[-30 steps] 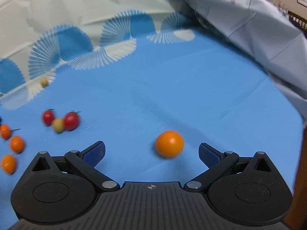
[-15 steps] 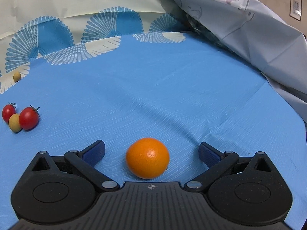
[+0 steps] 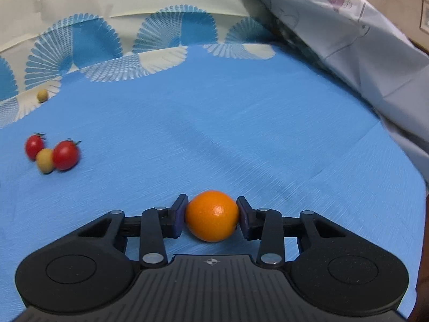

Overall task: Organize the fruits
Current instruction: 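Carry both held oranges over the cardboard box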

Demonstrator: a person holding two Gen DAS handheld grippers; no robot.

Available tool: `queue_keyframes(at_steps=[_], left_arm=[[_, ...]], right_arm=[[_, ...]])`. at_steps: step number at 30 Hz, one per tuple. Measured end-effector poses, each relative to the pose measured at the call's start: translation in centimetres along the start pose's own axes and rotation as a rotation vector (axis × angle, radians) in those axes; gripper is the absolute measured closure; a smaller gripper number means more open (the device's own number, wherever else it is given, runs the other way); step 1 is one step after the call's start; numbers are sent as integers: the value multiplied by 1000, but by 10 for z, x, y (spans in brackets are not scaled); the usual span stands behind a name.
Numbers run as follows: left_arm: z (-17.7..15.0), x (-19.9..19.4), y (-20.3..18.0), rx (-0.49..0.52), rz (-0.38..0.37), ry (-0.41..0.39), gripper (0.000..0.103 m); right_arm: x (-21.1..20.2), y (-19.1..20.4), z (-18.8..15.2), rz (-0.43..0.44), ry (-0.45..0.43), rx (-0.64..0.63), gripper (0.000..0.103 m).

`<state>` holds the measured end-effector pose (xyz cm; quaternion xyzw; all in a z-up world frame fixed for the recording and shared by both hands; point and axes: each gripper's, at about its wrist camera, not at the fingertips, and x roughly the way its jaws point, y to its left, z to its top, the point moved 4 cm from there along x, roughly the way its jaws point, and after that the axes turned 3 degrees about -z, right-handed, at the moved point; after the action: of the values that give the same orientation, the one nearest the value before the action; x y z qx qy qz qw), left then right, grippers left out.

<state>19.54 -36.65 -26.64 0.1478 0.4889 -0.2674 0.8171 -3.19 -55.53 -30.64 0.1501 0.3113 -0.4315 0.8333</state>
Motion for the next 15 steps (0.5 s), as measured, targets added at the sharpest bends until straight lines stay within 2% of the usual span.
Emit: queue_keyframes(at_steps=[5, 8, 15], left_arm=[[-7, -38, -3, 14, 13, -20, 64], [-15, -69, -1, 12, -4, -41, 64], [-45, -155, 18, -5, -18, -97, 64]], right_arm=[[-36, 1, 7, 22, -38, 6, 62], [-67, 5, 9, 55, -57, 17, 62], [-166, 29, 3, 178, -132, 36, 62]])
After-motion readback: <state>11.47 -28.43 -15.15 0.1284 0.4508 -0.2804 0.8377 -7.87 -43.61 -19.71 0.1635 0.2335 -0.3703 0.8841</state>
